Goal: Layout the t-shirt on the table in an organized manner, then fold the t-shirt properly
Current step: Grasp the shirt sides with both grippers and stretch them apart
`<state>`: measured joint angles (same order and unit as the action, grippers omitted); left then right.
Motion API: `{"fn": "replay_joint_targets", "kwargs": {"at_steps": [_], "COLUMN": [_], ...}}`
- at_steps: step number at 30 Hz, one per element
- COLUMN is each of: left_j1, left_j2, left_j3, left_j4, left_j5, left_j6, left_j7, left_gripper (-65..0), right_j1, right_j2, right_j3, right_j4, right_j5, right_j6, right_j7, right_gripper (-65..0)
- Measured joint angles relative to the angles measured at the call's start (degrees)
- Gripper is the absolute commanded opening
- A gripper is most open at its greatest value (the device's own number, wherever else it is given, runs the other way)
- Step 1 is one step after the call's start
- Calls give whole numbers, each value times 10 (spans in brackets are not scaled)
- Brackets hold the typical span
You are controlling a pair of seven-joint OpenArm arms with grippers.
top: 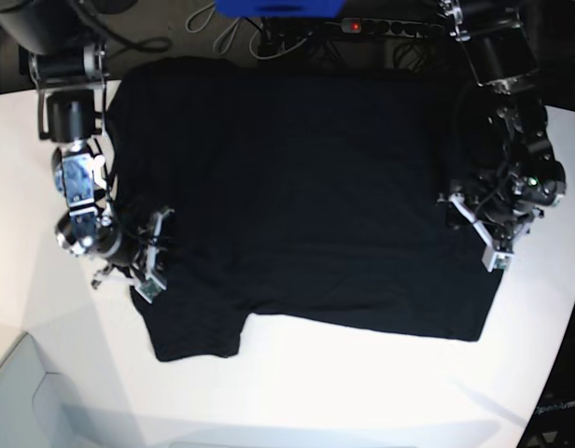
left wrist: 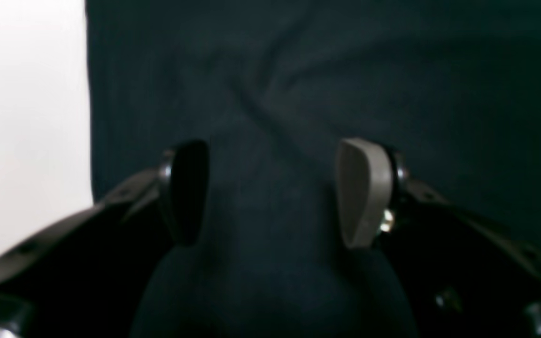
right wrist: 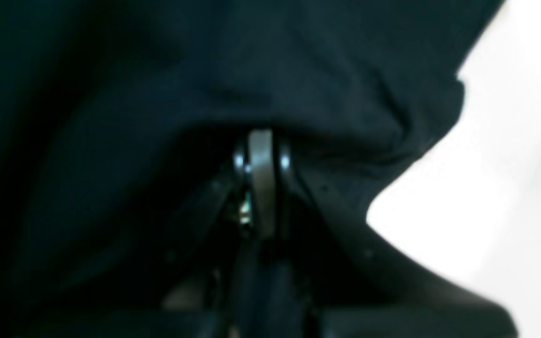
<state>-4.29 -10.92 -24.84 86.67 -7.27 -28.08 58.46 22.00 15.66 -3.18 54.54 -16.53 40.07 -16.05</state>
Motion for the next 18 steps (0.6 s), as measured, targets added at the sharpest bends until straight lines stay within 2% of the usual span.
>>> {"fn": "replay_joint_targets", "kwargs": {"at_steps": [3, 5, 8, 11, 13, 15, 18], "left_j1": [26, 35, 31, 17, 15, 7, -17], "left_j2": [-12, -13, -11, -14, -14, -12, -11], "left_j3": [1, -5, -23, -32, -34, -34, -31], "left_j4": [1, -1, -3, -26, -48, -69, -93], "left_j5": [-11, 0, -5, -7, -6, -2, -3], "left_j6": [-2, 0, 0, 0, 0, 0, 0], "left_j7": [-6, 2, 0, -9, -5, 1, -3], "left_gripper": [-235, -235, -235, -235, -235, -235, -235], "right_j1": [52, 81, 121, 139, 146, 155, 147], "right_j2": [5, 7, 4, 11, 18, 21, 18], "right_j3": [2, 0, -2, -3, -2, 1, 1], "right_j4": [-103, -168, -237, -262, -262, -260, -198], "right_j5": [8, 15, 1, -11, -11, -11, -11], "right_j6": [0, -35, -132, -209, -249, -269, -273], "right_j7": [67, 120, 153, 162, 161, 163, 163], "right_gripper": [-650, -650, -650, -650, -650, -650, -650]}}
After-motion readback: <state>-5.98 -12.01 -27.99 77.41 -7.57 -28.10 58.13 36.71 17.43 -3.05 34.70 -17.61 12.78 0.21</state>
